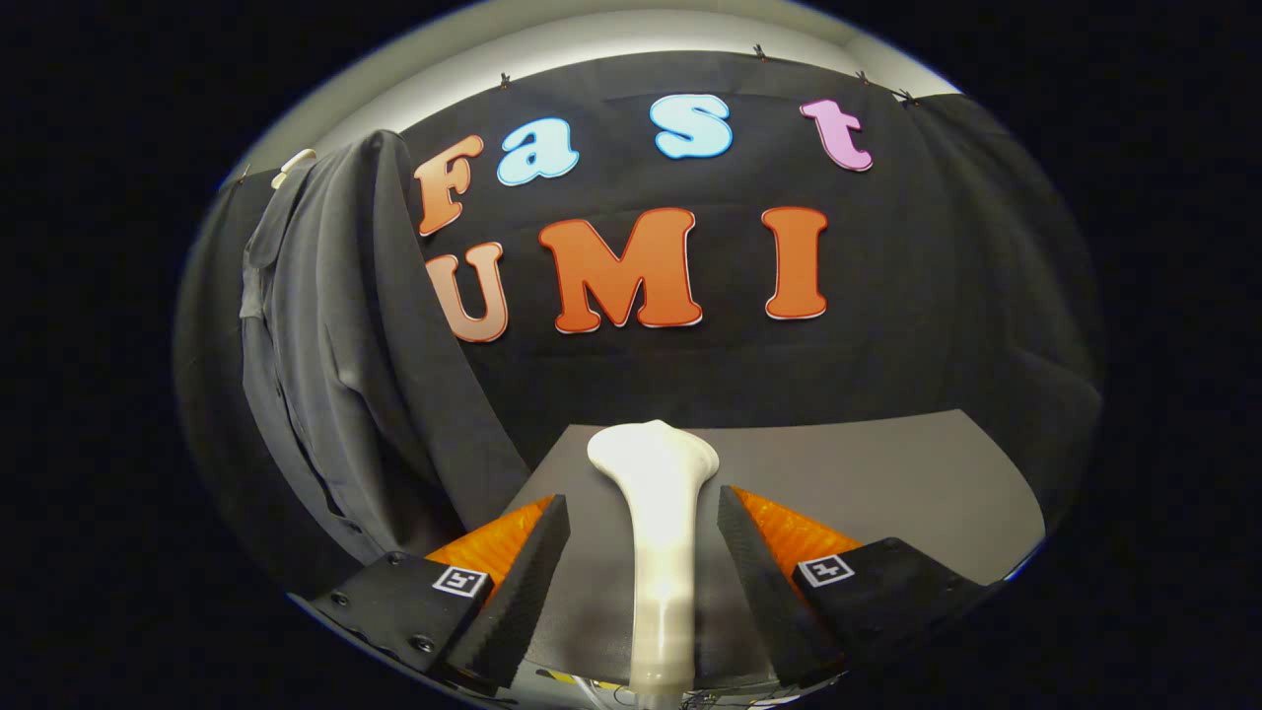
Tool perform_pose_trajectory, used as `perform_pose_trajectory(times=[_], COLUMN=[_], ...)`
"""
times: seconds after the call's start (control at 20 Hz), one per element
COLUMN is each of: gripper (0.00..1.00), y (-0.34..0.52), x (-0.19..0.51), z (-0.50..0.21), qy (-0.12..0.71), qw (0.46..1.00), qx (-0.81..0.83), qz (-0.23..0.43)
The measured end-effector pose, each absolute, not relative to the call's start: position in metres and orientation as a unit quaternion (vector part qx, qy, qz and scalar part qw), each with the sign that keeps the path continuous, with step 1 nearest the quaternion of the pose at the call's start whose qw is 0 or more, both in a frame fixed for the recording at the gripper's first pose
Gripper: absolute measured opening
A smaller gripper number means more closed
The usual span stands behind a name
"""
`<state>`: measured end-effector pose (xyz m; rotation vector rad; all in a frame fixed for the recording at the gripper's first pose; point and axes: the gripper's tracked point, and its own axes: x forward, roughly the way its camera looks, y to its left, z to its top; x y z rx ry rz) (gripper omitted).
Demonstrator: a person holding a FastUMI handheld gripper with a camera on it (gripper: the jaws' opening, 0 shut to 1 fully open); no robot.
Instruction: Iron the clothes twice with a garment steamer, once on the left side and once on the right side.
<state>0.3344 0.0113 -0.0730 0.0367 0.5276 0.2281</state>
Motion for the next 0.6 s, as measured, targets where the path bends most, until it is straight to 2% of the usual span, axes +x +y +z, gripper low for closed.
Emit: perform_pose_trajectory(times=[0.4,0.6], gripper=[0.97,0.82], y=[0.012,0.011], x=[0.340,0.339], z=[-0.121,-0.135], qy=[0.319,0.330], qw=[0.939,0.936], qx=[0.032,0.026], qz=[0.121,0.122])
